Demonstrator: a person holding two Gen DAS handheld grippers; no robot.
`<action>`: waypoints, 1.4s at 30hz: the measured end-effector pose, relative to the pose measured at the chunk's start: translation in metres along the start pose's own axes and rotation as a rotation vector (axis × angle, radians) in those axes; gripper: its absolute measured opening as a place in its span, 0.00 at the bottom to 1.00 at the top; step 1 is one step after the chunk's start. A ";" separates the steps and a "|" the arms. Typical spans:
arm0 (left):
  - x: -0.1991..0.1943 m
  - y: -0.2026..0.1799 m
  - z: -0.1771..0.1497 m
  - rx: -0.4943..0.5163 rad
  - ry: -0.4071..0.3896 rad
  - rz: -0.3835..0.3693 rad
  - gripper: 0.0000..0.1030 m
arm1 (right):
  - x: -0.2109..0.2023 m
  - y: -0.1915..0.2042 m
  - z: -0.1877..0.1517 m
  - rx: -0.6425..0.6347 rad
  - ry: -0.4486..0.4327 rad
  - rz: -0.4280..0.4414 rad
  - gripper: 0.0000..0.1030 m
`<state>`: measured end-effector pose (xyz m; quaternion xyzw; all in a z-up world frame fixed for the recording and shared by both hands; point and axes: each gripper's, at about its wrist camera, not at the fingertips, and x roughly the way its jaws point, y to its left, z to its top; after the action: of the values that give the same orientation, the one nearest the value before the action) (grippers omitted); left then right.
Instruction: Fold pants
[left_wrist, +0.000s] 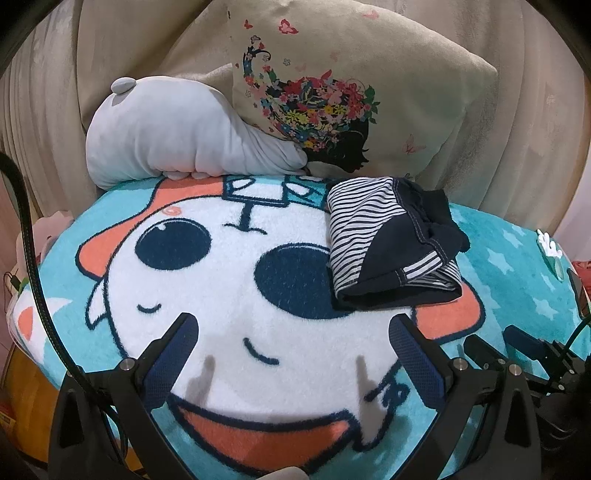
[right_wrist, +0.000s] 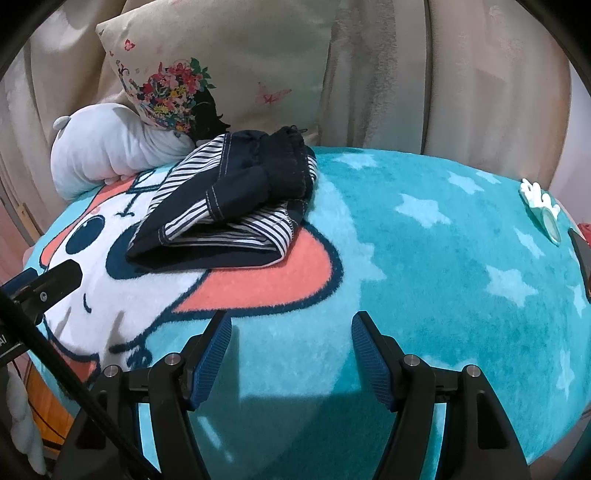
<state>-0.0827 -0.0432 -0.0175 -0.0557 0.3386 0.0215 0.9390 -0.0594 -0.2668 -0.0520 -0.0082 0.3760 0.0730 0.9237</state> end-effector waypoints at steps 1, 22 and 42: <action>0.000 0.000 0.000 -0.001 0.000 -0.001 1.00 | 0.000 0.001 0.000 0.000 0.001 -0.001 0.70; 0.003 0.007 -0.001 -0.040 0.005 -0.009 1.00 | 0.002 0.015 -0.001 -0.042 0.009 0.001 0.71; 0.013 0.035 -0.004 -0.112 0.021 -0.028 1.00 | 0.008 0.051 0.017 -0.135 0.005 0.017 0.71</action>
<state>-0.0783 -0.0090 -0.0323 -0.1129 0.3457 0.0268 0.9312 -0.0495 -0.2141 -0.0431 -0.0675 0.3724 0.1058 0.9195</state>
